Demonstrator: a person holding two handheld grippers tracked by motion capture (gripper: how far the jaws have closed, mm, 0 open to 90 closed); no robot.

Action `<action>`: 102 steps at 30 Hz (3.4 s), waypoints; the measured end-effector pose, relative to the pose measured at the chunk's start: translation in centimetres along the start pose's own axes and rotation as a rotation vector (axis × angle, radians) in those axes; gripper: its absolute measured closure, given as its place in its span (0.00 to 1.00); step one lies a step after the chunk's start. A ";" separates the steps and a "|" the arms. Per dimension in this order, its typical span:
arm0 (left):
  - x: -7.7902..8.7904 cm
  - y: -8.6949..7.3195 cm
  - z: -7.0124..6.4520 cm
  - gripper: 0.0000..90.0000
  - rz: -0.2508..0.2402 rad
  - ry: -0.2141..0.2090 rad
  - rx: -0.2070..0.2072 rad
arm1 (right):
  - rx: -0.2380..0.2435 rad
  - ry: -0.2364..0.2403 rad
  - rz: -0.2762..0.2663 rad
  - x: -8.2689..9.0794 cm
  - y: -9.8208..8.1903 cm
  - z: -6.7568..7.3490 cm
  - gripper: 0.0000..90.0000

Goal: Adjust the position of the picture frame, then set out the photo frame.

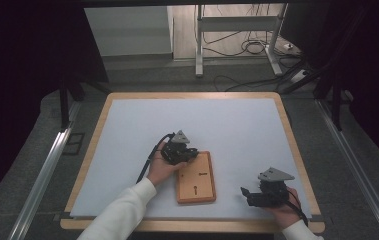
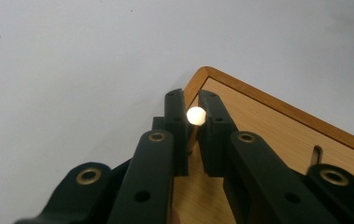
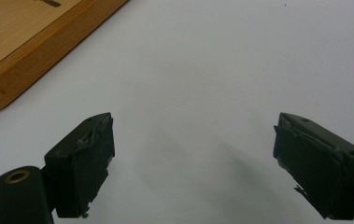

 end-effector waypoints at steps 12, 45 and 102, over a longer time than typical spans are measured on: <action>-0.5 0.4 -0.1 0.92 0.001 -0.002 0.001 | 0.004 0.002 0.009 -0.1 -0.1 0.1 0.14; 6.5 -2.6 0.7 0.37 -0.024 0.078 -0.001 | 0.034 0.016 -0.049 0.2 0.3 0.6 0.14; -0.1 0.2 1.1 0.91 0.025 -0.148 0.031 | 0.083 0.016 -0.055 0.6 -0.1 1.6 0.14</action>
Point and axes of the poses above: each handheld gripper's, and its own axes: x roughly backward along the jaws, y roughly out of its top, z roughly to its left, the point moved 5 cm from there along -x, roughly forward along the jaws, and after that the axes turned 1 degree about x, right-handed, at the moved point
